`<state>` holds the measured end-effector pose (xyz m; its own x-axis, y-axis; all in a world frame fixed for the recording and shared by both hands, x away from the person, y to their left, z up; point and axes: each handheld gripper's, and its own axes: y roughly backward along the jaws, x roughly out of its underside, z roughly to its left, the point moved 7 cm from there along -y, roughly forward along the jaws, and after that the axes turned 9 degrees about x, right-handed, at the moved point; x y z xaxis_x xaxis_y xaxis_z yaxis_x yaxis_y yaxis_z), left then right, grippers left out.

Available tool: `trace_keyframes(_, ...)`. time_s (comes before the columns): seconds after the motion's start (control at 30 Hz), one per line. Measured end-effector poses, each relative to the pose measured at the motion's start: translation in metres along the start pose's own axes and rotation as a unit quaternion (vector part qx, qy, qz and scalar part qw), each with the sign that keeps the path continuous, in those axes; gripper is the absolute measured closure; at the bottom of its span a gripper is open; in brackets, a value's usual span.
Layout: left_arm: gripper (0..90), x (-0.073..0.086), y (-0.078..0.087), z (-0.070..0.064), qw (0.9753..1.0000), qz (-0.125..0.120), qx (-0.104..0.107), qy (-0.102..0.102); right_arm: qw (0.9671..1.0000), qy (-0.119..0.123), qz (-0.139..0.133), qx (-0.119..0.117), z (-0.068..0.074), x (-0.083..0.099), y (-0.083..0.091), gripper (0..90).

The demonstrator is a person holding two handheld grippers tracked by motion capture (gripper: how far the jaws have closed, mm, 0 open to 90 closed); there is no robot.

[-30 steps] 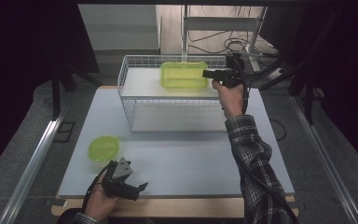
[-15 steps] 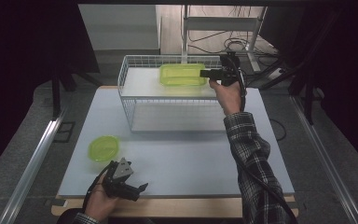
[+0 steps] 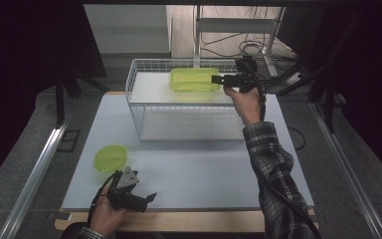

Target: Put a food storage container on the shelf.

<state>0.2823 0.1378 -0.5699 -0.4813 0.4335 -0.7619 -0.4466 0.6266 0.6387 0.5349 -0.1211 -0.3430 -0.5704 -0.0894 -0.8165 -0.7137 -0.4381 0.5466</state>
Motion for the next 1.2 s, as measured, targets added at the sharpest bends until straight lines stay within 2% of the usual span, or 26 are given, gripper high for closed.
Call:
trace_keyframes(0.17, 0.8, -0.001, 0.0, -0.001, 1.0, 0.0, 0.001, 0.001, 0.9999, 0.01, -0.002, -0.013, 0.002, 0.003, 0.01, 30.8)
trace_keyframes(0.43, 0.5, -0.001, 0.0, -0.001, 1.0, -0.001, -0.007, -0.003, 0.999, 0.029, -0.002, -0.033, 0.006, 0.012, 0.022, 25.9)
trace_keyframes(0.67, 0.3, -0.001, -0.001, -0.001, 0.9999, -0.001, -0.007, -0.008, 0.9983, 0.044, -0.001, -0.037, 0.009, 0.02, 0.027, 22.1)
trace_keyframes(0.93, 0.5, -0.002, -0.002, -0.003, 1.0, -0.005, 0.002, -0.005, 0.9973, 0.06, -0.003, -0.043, 0.014, 0.03, 0.036, 18.6)
trace_keyframes(0.97, 0.4, -0.002, -0.002, -0.003, 1.0, -0.004, 0.004, -0.005, 0.9968, 0.068, -0.006, -0.043, 0.015, 0.033, 0.039, 17.8)
trace_keyframes(1.2, 0.3, -0.001, -0.003, -0.003, 0.9999, 0.004, -0.001, -0.016, 0.9954, 0.081, -0.004, -0.05, 0.019, 0.047, 0.047, 15.4)
